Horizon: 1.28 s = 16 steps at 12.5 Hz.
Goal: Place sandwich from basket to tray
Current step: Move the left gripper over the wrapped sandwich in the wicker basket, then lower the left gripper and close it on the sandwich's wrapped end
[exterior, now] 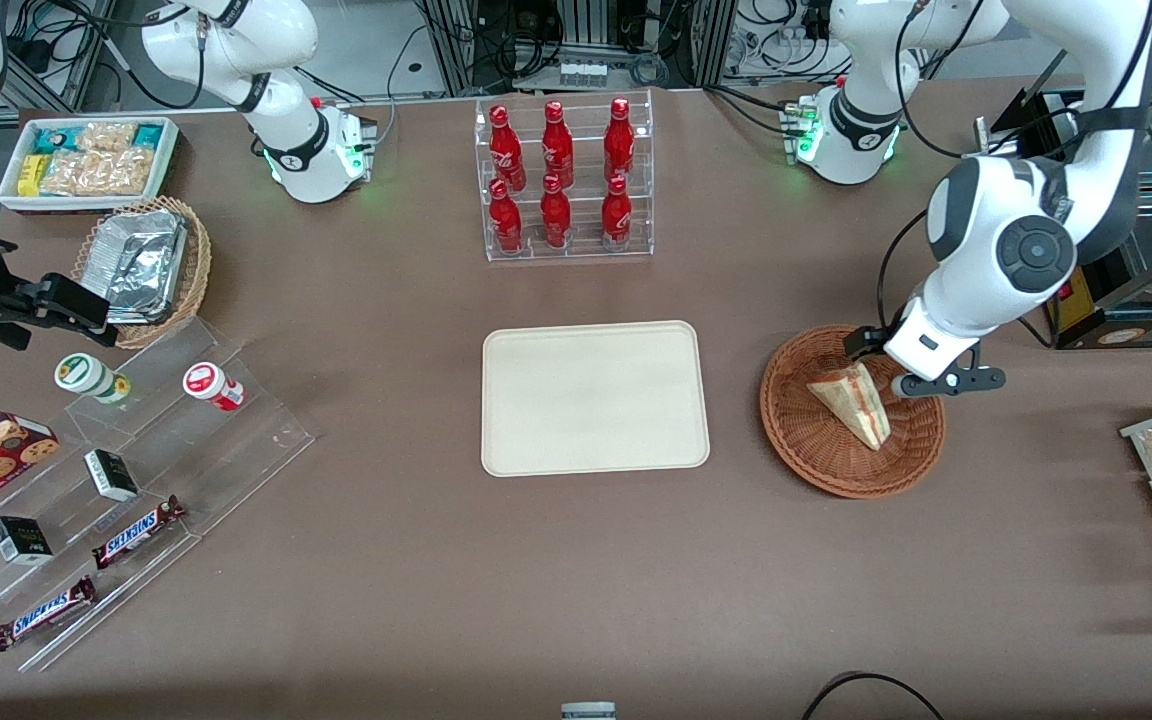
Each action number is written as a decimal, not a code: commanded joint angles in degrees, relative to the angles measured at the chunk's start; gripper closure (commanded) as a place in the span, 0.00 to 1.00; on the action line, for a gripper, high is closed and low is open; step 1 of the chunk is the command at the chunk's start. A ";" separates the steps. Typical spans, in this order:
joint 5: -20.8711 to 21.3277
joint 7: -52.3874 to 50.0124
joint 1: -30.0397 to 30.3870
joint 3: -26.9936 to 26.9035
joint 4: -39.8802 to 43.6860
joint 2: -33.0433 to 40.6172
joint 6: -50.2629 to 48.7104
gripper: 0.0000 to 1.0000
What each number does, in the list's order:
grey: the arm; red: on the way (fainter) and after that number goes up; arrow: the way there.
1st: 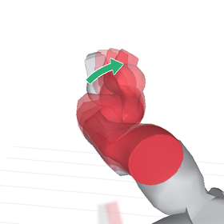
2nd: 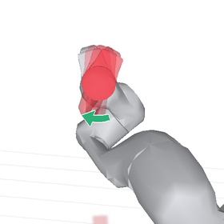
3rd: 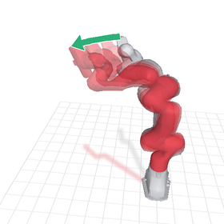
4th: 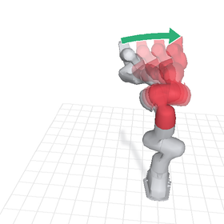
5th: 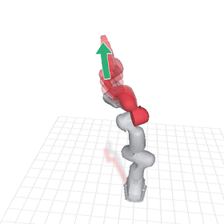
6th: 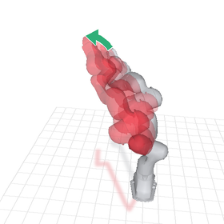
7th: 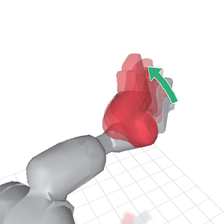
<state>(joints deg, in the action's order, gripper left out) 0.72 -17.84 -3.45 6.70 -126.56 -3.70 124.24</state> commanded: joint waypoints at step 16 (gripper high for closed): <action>0.15 -47.55 -0.33 1.30 -0.70 -10.89 12.96 0.00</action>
<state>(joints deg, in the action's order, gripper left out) 0.72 -64.22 -3.59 8.00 -127.42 -13.40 135.56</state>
